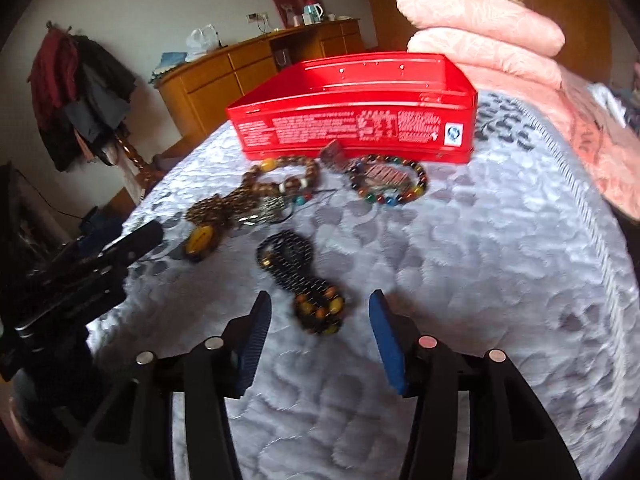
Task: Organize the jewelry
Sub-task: 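Move the right tool down to the black bead bracelet, then grasp the black bead bracelet with the right tool while the left grasps the brown strand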
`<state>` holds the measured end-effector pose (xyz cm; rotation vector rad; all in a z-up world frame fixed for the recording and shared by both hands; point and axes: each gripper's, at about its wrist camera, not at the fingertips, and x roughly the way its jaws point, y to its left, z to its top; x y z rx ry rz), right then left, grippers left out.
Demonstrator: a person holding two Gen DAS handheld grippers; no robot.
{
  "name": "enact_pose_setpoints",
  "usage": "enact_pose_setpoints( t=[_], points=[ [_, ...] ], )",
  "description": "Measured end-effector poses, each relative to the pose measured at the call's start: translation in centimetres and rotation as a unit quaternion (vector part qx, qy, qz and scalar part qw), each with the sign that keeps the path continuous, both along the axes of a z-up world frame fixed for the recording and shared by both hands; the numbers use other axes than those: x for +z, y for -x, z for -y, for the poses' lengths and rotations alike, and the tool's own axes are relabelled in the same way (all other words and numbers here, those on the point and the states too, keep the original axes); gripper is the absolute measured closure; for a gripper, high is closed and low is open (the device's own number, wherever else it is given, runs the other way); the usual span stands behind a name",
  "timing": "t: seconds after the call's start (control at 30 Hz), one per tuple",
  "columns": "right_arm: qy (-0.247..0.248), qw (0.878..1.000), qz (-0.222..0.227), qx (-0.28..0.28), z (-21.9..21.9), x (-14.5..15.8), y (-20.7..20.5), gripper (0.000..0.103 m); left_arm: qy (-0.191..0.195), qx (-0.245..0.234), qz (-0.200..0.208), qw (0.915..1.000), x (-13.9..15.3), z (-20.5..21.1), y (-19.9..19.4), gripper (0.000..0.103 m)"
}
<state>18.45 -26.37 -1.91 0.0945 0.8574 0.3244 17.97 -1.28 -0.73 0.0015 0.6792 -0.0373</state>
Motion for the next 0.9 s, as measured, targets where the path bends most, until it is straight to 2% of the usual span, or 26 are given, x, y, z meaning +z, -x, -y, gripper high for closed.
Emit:
enact_pose_setpoints(
  t=[0.33,0.4,0.47,0.7,0.9],
  points=[
    [0.032,0.999,-0.004,0.006,-1.6,-0.4,-1.8,0.053,0.0,-0.003,-0.01,0.9999,-0.3,0.2,-0.5,0.025],
    [0.045,0.999,0.0,-0.005,-1.6,-0.5,-1.7,0.059,-0.002,-0.006,-0.01,0.9999,-0.4,0.3,-0.5,0.025],
    [0.046,0.999,0.0,-0.022,-1.2,-0.5,-1.7,0.076,-0.001,-0.011,-0.013,0.9998,-0.4,0.5,-0.7,0.025],
    [0.015,0.999,-0.006,-0.043,0.6,-0.5,-1.0,0.078,0.015,-0.045,-0.036,0.9982,-0.8,2.0,-1.3,0.025],
    [0.001,0.999,-0.005,-0.045,1.3,-0.5,-0.7,0.078,0.017,-0.063,-0.068,0.9956,-1.6,3.2,-2.5,0.04]
  ],
)
